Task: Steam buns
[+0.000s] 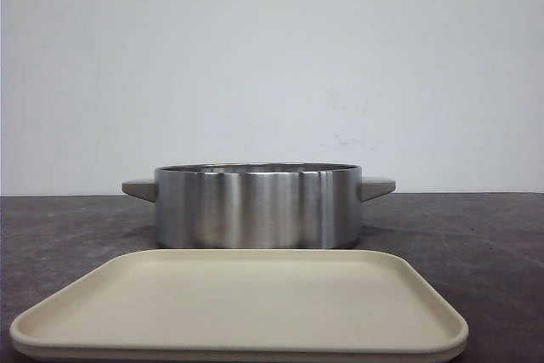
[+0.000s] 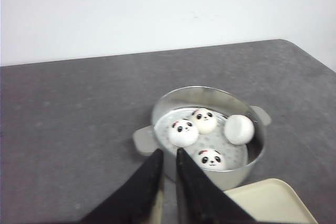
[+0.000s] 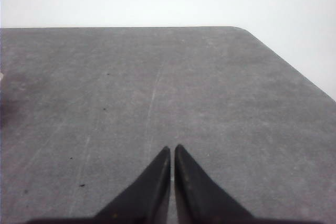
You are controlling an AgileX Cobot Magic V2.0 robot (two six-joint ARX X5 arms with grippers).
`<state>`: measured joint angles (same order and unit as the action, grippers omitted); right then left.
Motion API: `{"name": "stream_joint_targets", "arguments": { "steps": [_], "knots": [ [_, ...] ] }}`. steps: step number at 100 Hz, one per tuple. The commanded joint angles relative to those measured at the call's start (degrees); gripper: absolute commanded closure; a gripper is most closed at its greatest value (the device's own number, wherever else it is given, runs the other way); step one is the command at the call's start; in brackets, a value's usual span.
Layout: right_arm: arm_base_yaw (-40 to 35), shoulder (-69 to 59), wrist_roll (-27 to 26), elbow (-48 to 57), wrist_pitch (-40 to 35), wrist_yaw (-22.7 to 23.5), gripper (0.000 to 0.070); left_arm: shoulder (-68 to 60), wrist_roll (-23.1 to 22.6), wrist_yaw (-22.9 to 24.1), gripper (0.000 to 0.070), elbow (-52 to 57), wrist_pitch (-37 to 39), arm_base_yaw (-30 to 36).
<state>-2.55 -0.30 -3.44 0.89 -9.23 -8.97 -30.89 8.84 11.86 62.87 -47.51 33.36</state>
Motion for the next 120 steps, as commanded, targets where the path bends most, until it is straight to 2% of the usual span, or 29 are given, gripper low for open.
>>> {"name": "stream_joint_targets", "arguments": {
  "steps": [1, 21, 35, 59, 71, 101, 120],
  "knots": [
    [0.11, 0.09, -0.61, -0.2, 0.22, -0.02, 0.0693, 2.27, -0.87, -0.11, 0.07, -2.47, 1.73, -1.25],
    [0.09, 0.09, -0.61, -0.2, 0.22, -0.02, 0.0693, 14.62, -1.22, -1.38, 0.07, -23.56, 19.5, -8.61],
    [0.09, 0.09, -0.61, -0.2, 0.22, -0.02, 0.0693, 20.96, -0.94, -1.4, 0.07, -36.28, 28.22, -13.51],
    [0.09, 0.09, -0.61, -0.2, 0.22, -0.02, 0.0693, 26.99, -0.11, -1.46, 0.07, -50.31, 29.73, -22.53],
    [0.09, 0.07, -0.61, -0.2, 0.22, -0.02, 0.0693, 28.5, -0.57, -4.48, 0.07, -53.72, 29.99, -26.16],
    [0.09, 0.09, -0.61, -0.17, 0.22, -0.04, 0.0693, 30.73, -0.7, -8.72, 0.07, -62.14, 39.45, -31.1],
    [0.09, 0.09, -0.61, -0.2, 0.2, -0.02, 0.0693, 30.73, -7.21, -8.68, 0.07, -62.1, 36.54, -31.36]
  ]
}}
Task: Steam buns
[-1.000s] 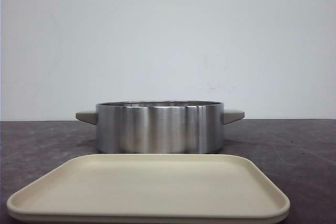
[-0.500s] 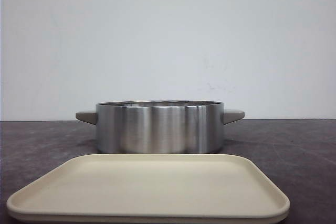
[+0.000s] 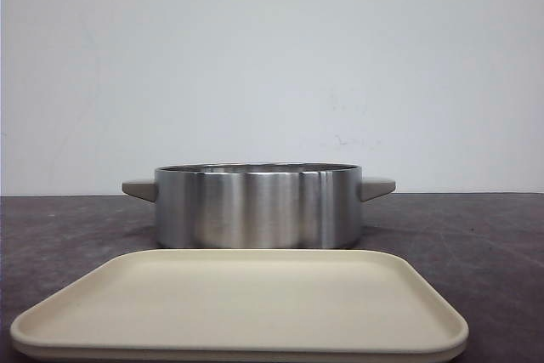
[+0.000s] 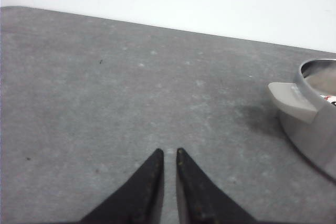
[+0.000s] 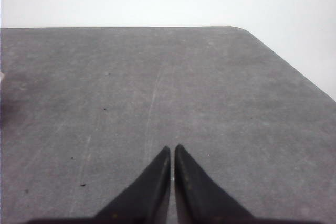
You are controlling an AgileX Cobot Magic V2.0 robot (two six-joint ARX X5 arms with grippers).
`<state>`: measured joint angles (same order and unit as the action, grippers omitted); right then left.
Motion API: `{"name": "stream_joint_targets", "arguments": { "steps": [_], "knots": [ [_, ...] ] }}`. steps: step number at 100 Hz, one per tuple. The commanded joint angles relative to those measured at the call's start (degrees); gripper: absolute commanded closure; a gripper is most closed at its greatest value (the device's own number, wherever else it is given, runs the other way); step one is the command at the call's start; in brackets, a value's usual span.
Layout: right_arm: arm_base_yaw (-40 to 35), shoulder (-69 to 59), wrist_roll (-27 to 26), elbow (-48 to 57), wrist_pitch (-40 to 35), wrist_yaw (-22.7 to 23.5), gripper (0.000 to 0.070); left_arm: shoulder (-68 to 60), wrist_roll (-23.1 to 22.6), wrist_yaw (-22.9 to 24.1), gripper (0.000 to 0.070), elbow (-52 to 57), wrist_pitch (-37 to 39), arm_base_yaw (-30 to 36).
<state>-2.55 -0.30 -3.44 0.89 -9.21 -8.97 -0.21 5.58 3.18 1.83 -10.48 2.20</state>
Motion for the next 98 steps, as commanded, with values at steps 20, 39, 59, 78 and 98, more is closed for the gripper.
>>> {"name": "stream_joint_targets", "arguments": {
  "steps": [20, 39, 59, 78, 98],
  "knots": [
    [0.09, 0.09, -0.61, -0.17, 0.17, 0.0, 0.0693, 0.02, -4.92, -0.2, 0.07, -1.05, -0.55, -2.32],
    [0.09, 0.09, -0.61, -0.17, 0.17, -0.02, 0.0693, -0.09, -3.39, -0.24, 0.07, -1.03, -0.22, -2.78],
    [0.09, 0.07, -0.61, -0.17, 0.17, -0.02, 0.0693, -0.04, -3.39, -0.24, 0.07, -1.03, -0.24, -2.78],
    [0.09, 0.09, -0.61, -0.17, 0.17, -0.02, 0.0693, -0.04, -3.39, -0.24, 0.07, -1.03, -0.24, -2.78],
    [0.09, 0.09, -0.61, -0.17, 0.17, -0.02, 0.0693, -0.04, -3.39, -0.24, 0.07, -1.03, -0.24, -2.78]
  ]
}}
